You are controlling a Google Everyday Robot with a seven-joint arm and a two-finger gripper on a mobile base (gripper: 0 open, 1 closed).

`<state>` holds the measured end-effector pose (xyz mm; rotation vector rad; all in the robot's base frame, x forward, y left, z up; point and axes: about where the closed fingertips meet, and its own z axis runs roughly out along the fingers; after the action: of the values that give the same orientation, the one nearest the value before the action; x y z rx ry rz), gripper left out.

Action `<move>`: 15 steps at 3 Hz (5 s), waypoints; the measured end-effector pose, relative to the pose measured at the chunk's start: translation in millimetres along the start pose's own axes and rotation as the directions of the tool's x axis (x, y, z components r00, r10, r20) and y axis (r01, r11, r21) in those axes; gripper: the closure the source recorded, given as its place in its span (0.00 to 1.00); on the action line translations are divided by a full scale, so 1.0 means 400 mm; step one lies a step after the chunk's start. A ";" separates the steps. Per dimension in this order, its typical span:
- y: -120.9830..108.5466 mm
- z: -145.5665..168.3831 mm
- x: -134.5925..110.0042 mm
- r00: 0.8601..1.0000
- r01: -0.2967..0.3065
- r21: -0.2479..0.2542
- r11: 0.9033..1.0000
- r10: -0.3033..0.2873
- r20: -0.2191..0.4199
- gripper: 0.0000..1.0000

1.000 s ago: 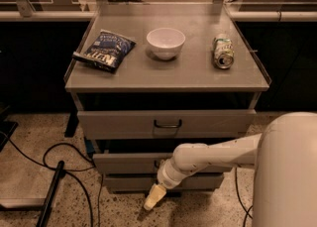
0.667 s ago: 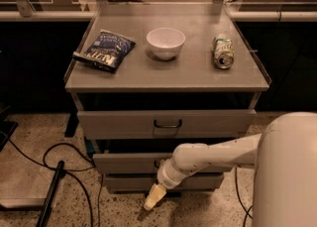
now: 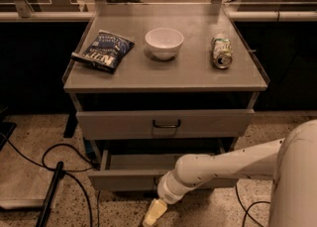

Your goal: Open middle drawer

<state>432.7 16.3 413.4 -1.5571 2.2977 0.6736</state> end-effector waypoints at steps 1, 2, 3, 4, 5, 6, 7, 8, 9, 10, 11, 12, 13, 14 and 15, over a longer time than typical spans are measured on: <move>0.001 0.000 0.001 1.000 0.000 0.000 1.000 0.000 0.000 0.00; 0.077 -0.005 0.033 1.000 -0.016 -0.036 0.999 0.016 -0.005 0.00; 0.189 -0.035 0.078 0.998 -0.059 -0.078 0.995 0.059 -0.001 0.00; 0.189 -0.036 0.078 0.998 -0.059 -0.078 0.995 0.059 -0.001 0.00; 0.178 -0.046 0.060 0.998 -0.048 -0.032 0.998 0.049 0.028 0.00; 0.164 -0.098 0.029 0.998 -0.022 0.045 0.999 0.020 0.052 0.00; 0.148 -0.075 0.036 0.999 -0.022 0.030 0.999 0.020 0.047 0.00; 0.120 -0.043 0.042 0.999 -0.018 0.015 1.000 0.018 0.042 0.00; 0.103 -0.006 0.062 1.000 -0.020 -0.021 1.000 0.021 0.018 0.00; 0.103 -0.008 0.061 1.000 -0.020 -0.021 1.000 0.021 0.017 0.00; 0.162 -0.024 0.089 0.998 -0.064 -0.069 0.996 0.065 0.005 0.00; 0.169 -0.024 0.090 0.998 -0.061 -0.078 0.995 0.062 0.012 0.00; 0.319 -0.072 0.111 0.996 -0.065 -0.129 0.990 0.071 0.047 0.00; 0.319 -0.072 0.111 0.996 -0.065 -0.129 0.990 0.071 0.047 0.00; 0.313 -0.073 0.108 0.995 -0.067 -0.130 0.989 0.076 0.062 0.00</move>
Offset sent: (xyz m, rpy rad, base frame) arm -0.0887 -0.0069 0.0080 0.0222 0.1018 0.0083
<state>301.1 5.3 444.9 -1.4869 2.3110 0.8935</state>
